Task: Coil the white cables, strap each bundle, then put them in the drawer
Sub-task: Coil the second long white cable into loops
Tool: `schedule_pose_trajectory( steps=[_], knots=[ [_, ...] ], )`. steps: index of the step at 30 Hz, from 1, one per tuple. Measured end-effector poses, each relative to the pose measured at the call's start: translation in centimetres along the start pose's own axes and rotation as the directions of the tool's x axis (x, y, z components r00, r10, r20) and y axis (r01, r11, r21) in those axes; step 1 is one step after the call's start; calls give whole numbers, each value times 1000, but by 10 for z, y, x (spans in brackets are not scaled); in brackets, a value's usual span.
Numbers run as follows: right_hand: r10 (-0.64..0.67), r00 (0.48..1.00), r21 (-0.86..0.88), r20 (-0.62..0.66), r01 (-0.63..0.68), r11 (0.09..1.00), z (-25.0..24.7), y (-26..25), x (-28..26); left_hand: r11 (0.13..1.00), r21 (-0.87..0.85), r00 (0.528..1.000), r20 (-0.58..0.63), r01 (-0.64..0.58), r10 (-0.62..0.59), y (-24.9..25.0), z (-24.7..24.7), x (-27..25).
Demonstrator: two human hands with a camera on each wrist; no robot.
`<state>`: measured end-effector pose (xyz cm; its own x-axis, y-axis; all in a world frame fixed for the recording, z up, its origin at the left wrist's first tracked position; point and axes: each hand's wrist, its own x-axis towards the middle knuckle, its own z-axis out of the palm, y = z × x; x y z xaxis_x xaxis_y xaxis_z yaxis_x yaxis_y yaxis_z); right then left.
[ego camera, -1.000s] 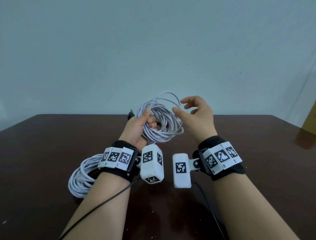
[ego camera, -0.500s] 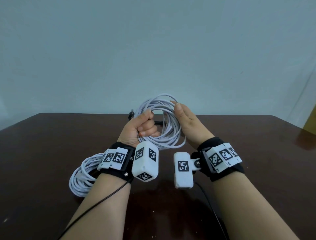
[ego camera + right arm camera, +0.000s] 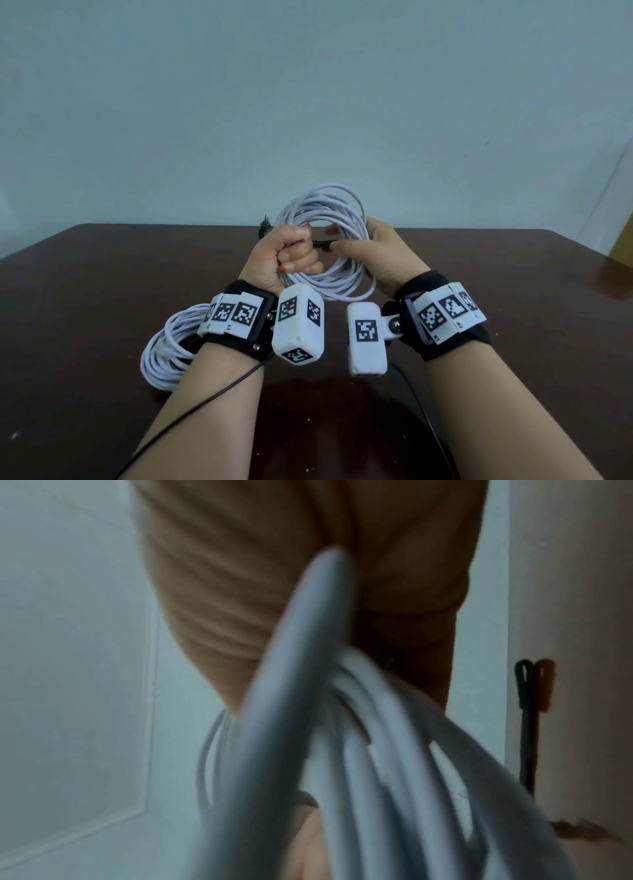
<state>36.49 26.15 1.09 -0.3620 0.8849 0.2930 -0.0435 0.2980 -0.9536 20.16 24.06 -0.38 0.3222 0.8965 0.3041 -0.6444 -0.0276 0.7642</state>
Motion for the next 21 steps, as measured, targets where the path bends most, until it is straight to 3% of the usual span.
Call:
schedule_pose_trajectory(
  steps=[5, 9, 13, 15, 17, 21],
  knots=[
    [30, 999, 33, 11, -31, 999, 0, 6, 1, 999, 37, 986, -169, 1, 5, -3, 10, 3],
    [-23, 994, -6, -108, 22, 1000, 3, 12, 2, 999, 35, 969, -247, 3, 6, -4, 10, 3],
    [9, 983, 70, -183, 4, 998, 5, 13, 2, 984, 137, 950, -304, 113, -67, -3, 6, 2],
    [0, 967, 47, -254, 12, 999, 5, 12, 3, 981, 176, 940, -341, 82, -17, -4, 7, 4],
    [-1, 945, 39, -327, 15, 999, 5, 11, 4, 988, 141, 938, -345, 69, -16, -5, 11, 6],
    [45, 914, 125, -404, 6, 992, 7, 11, 5, 991, -26, 943, -303, 133, -135, -10, 22, 9]
  ],
)
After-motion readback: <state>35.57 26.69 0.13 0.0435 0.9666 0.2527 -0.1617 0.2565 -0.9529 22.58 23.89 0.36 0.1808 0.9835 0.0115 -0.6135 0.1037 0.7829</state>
